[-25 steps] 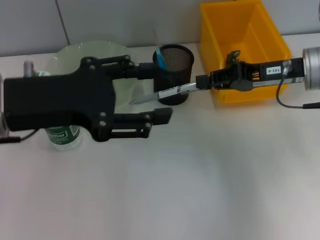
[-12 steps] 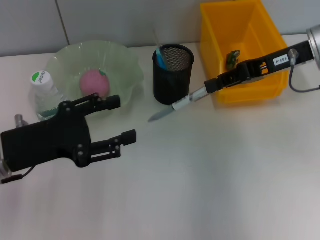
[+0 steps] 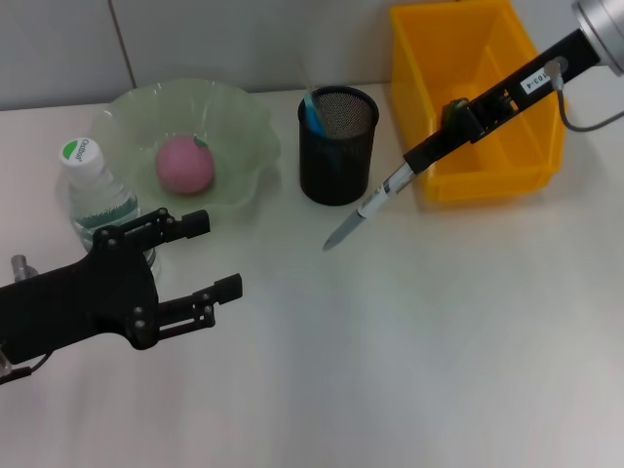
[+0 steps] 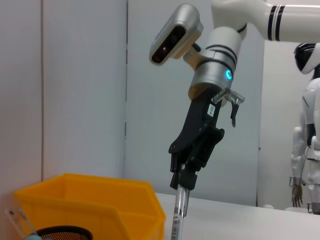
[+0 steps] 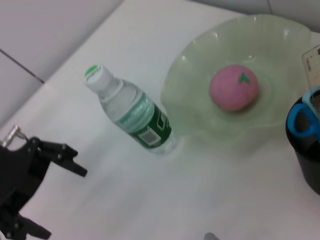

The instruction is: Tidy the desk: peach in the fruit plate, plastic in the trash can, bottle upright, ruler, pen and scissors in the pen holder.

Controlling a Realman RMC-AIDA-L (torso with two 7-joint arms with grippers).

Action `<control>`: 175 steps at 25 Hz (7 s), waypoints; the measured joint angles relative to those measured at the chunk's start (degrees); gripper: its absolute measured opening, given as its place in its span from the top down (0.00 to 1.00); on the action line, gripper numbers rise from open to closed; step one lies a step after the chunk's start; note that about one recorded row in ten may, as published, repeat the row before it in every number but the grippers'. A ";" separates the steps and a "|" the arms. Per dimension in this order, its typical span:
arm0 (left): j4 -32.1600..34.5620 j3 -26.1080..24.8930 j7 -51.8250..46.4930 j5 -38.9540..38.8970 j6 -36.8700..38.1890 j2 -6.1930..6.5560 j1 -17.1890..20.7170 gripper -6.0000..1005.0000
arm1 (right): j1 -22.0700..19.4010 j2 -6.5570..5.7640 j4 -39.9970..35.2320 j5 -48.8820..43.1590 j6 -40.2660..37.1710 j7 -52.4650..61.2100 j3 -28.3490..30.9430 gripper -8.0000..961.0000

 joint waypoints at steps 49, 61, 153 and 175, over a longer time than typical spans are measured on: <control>-1.96 -0.25 -2.06 2.84 3.62 -0.07 -1.08 0.22 | 10.09 -2.26 -10.49 -18.37 0.08 4.69 8.57 0.85; -2.04 -0.24 -2.07 2.85 3.69 -0.13 -1.13 0.22 | 10.98 0.43 -4.56 -19.01 8.98 4.27 4.31 0.85; -4.15 -2.18 -1.25 3.21 4.90 0.06 -1.23 0.22 | -15.04 13.32 -21.53 19.43 31.02 -18.30 -2.85 0.17; -7.82 -2.45 -1.28 3.12 4.96 -0.01 -3.22 0.22 | -24.05 8.93 4.24 42.38 0.82 -47.67 3.34 0.17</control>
